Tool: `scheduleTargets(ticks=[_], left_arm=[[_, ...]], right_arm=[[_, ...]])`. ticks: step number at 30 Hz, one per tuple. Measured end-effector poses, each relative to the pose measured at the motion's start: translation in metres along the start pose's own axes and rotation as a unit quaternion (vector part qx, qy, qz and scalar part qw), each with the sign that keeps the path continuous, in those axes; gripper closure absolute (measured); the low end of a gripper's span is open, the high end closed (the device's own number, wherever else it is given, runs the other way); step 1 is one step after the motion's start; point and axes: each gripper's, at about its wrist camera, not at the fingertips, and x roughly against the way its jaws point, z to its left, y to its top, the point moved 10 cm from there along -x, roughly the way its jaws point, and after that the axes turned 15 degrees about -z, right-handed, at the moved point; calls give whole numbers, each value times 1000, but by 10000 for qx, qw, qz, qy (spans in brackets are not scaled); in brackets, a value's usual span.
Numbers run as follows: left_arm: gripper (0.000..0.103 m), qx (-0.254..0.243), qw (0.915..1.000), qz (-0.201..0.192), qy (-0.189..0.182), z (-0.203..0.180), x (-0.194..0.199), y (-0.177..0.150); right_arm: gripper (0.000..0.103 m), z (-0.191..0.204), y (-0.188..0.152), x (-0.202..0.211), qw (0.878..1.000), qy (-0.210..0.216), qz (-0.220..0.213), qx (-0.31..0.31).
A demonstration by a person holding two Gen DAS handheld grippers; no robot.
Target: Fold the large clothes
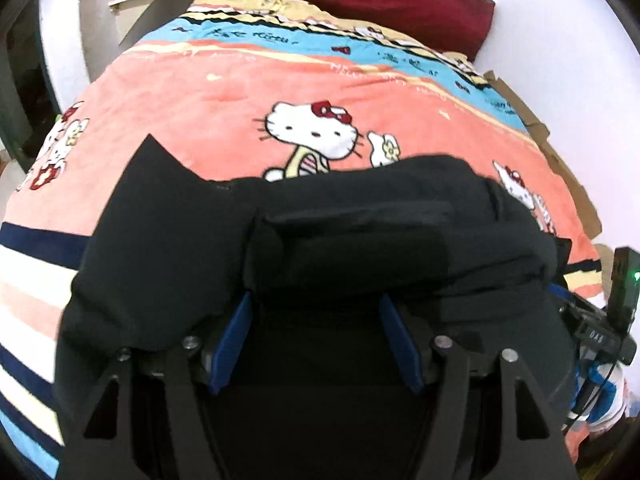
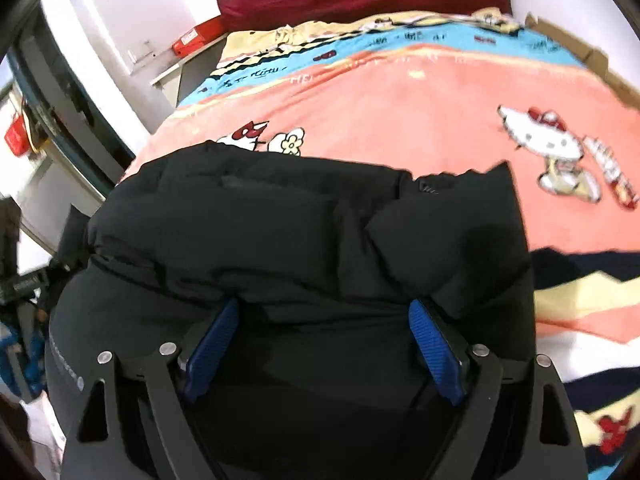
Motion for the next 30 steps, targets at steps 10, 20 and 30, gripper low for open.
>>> scheduleTargets(ticks=[10, 20, 30], left_arm=[[38, 1, 9996, -181, 207, 2, 27, 0], [38, 152, 9965, -703, 417, 14, 119, -17], [38, -461, 9895, -1193, 667, -2, 114, -66]], right_arm=[[11, -4, 0, 17, 9996, -285, -78, -25], [6, 7, -8, 111, 9968, -462, -526, 377], [1, 44, -47, 88, 9965, -144, -675, 472]])
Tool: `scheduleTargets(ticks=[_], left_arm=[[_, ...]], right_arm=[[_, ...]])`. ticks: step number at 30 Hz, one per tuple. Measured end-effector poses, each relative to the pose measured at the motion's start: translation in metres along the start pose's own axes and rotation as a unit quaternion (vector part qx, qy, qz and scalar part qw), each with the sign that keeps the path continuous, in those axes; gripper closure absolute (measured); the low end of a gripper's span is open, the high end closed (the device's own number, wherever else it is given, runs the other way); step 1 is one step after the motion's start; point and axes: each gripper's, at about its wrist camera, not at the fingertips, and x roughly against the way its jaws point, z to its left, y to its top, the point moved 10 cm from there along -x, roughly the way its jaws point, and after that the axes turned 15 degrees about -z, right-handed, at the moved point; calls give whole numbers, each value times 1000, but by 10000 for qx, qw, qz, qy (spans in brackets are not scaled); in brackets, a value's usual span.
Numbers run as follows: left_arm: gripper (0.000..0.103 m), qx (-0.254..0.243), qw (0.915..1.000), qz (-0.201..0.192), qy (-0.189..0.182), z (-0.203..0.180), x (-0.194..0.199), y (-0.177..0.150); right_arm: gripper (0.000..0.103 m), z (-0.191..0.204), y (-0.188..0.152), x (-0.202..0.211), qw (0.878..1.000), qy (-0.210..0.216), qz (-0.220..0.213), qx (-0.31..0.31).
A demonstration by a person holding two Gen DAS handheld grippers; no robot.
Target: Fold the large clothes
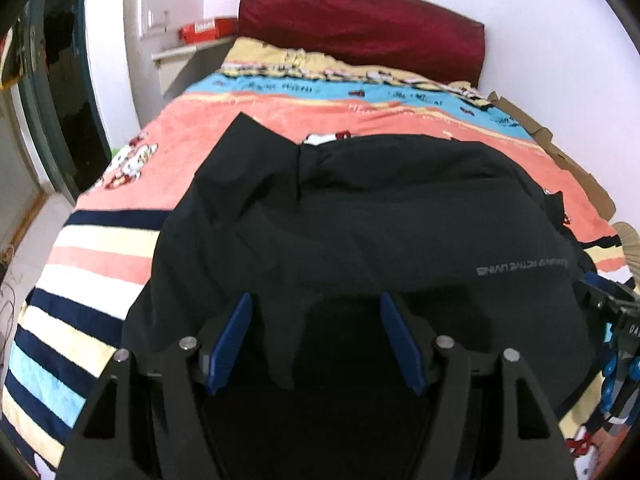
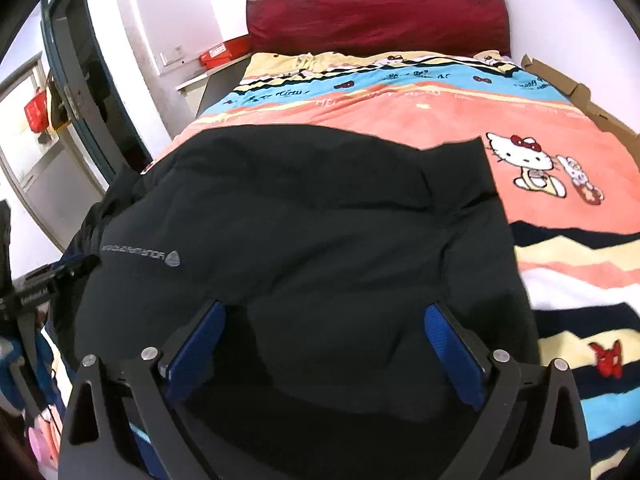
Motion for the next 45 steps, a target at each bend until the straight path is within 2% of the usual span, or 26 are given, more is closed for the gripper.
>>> scheduleTargets(ticks=[12, 29, 33, 35, 40, 45], left_arm=[[35, -416, 9980, -474, 64, -9, 0, -15], [35, -656, 9966, -377, 330, -11, 3, -21], [35, -733, 9964, -255, 348, -10, 8, -21], [35, -549, 9972, -392, 329, -4, 16, -11], [35, -497, 9968, -571, 244, -2, 10, 39], [35, -623, 9978, -198, -46, -20, -37, 68]], right_arm=[[1, -9, -16, -9, 9999, 137, -72, -10], [1, -35, -24, 12, 10000, -73, -12, 46], [1, -42, -25, 17, 9997, -198, 46, 111], [1, -43, -22, 23, 9995, -294, 29, 135], [1, -12, 12, 22, 9994, -62, -198, 293], [1, 32, 51, -24, 9985, 116, -150, 508]])
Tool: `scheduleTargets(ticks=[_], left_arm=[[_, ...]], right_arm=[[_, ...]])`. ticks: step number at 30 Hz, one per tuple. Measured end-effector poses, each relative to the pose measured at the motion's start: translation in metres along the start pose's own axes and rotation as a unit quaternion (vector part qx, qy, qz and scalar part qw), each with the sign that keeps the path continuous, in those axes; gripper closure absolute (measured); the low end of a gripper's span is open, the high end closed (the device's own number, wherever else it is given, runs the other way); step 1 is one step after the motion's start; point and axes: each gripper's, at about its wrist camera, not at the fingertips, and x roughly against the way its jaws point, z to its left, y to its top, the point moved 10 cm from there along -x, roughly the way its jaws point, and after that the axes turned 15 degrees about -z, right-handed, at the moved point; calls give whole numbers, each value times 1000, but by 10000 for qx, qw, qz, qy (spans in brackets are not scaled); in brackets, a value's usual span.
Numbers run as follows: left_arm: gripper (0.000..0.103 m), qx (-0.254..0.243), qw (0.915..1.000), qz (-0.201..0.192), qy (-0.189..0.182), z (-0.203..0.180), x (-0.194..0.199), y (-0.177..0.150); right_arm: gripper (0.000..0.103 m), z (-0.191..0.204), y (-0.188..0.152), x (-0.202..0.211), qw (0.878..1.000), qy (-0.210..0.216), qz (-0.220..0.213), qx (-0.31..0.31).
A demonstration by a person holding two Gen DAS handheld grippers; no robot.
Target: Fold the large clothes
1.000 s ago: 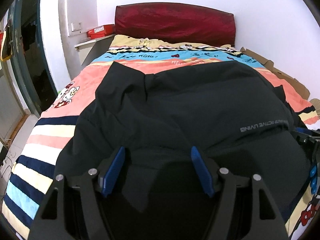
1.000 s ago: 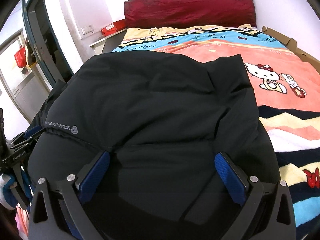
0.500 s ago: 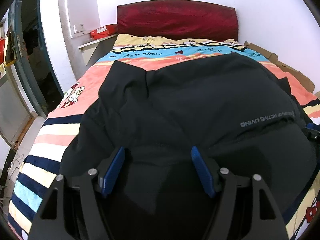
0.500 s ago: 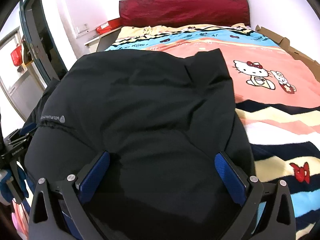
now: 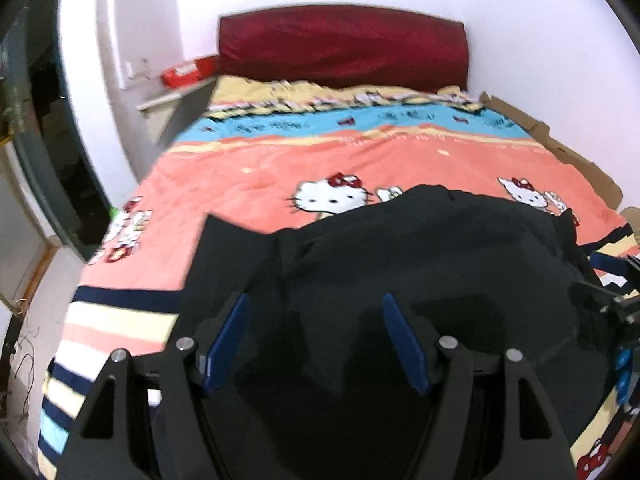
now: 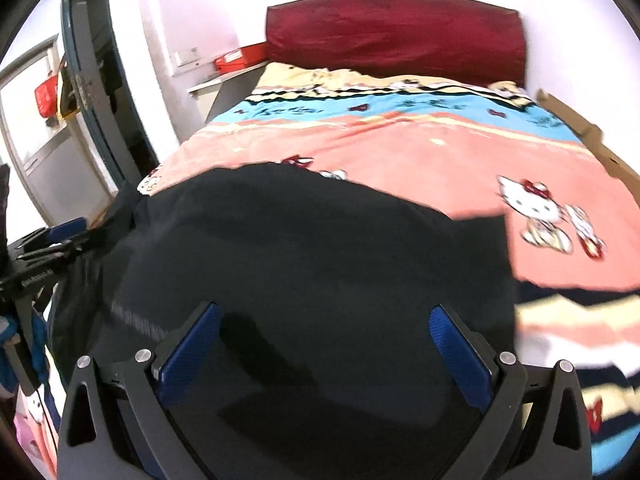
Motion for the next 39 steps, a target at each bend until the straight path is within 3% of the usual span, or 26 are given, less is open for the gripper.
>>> scheduleTargets(ticks=[5, 11, 16, 22, 27, 32, 35, 39], left_arm=[[35, 11, 9982, 594, -104, -4, -47, -21], [35, 406, 9965, 713, -168, 19, -47, -32], [35, 506, 9974, 482, 173, 63, -8, -27], [35, 1103, 9934, 282, 155, 110, 40, -25], [35, 1870, 9809, 365, -386, 119, 51, -48], [33, 2271, 9673, 926, -645, 117, 24, -94], [2, 2319, 9623, 1295, -585, 123, 5, -123], [0, 2655, 9476, 1557, -859, 123, -11, -148]], right_arm=[[1, 14, 4, -46, 9992, 233, 311, -134], [1, -8, -9, -55, 9981, 283, 515, -171], [1, -50, -13, -19, 9986, -35, 400, -356], [1, -99, -20, 43, 9980, -402, 276, -390], [1, -129, -47, 57, 9940, -469, 529, -835], [1, -143, -82, 37, 9836, -325, 949, -1502], [1, -144, -106, 22, 9755, -69, 1296, -1779], [1, -134, -132, 0, 9587, 532, 1729, -2195]])
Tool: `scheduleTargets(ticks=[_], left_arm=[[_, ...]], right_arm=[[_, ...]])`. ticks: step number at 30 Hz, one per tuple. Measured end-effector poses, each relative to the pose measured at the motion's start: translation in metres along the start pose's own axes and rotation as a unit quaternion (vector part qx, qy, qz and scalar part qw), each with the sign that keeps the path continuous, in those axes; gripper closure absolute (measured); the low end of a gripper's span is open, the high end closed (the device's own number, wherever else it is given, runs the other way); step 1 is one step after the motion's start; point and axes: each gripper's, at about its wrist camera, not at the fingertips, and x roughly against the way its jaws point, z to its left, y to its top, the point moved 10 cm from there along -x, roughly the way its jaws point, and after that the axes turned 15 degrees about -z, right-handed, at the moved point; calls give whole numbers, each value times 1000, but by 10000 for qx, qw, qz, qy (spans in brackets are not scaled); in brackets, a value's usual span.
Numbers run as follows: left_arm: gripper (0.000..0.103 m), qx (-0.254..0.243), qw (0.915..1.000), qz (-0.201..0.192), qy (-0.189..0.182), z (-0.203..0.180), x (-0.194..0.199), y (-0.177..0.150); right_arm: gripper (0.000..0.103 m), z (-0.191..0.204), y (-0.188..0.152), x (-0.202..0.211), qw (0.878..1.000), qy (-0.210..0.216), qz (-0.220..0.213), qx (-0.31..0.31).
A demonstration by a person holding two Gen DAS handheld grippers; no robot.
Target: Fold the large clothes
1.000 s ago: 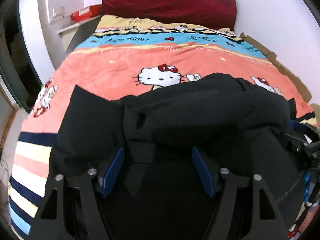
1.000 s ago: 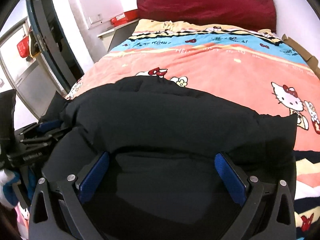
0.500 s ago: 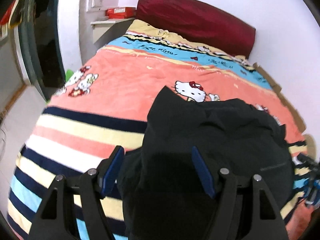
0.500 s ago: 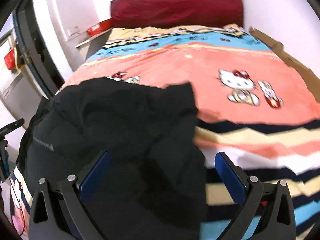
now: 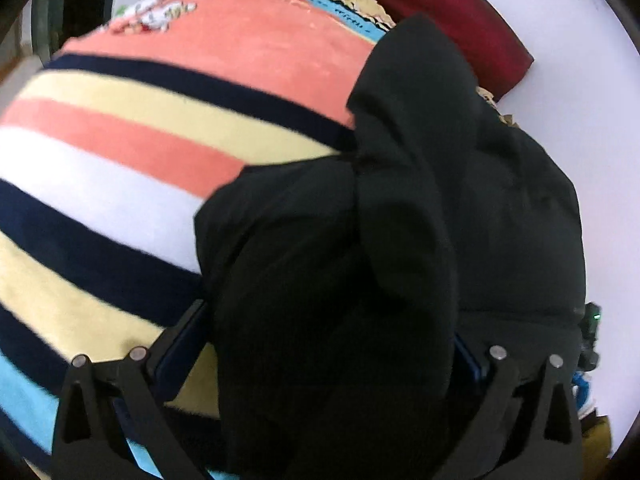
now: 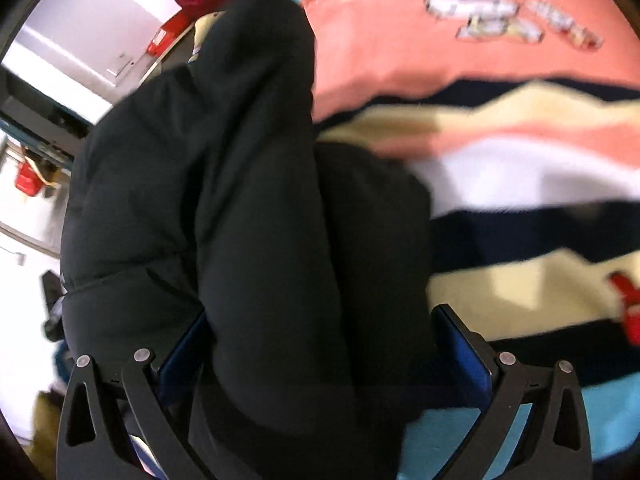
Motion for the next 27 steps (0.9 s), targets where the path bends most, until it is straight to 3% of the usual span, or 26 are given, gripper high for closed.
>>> scheduleTargets(ticks=[2, 6, 10, 13, 14, 15, 18, 21, 27], left_arm=[[0, 93, 9998, 86, -138, 1, -5, -4], [0, 649, 9944, 320, -772, 6, -14, -13], [0, 704, 9906, 283, -1138, -2, -9, -15], [2, 709, 9841, 226, -1614, -23, -2, -18], [3, 750, 9805, 187, -1806, -30, 2, -18], [6, 823, 9742, 155, -2097, -40, 7, -18], [22, 806, 9587, 109, -2725, -69, 23, -16], [33, 853, 9470, -87, -3095, -87, 41, -8], [39, 889, 9348, -551, -3395, -104, 92, 13]], right_arm=[[1, 1, -6, -11, 9996, 196, 166, -125], [1, 1, -19, -28, 9957, 659, 473, -457], [1, 5, -22, -31, 9946, 831, 424, -444], [1, 10, -23, -30, 9951, 830, 381, -377], [6, 15, -23, -28, 9951, 859, 342, -347], [23, 20, -22, -25, 9947, 934, 294, -322], [55, 36, -12, -11, 9941, 1073, 54, -165], [70, 55, -5, 0, 9938, 1092, -106, 202], [78, 97, 16, 51, 9869, 1101, -804, 863]])
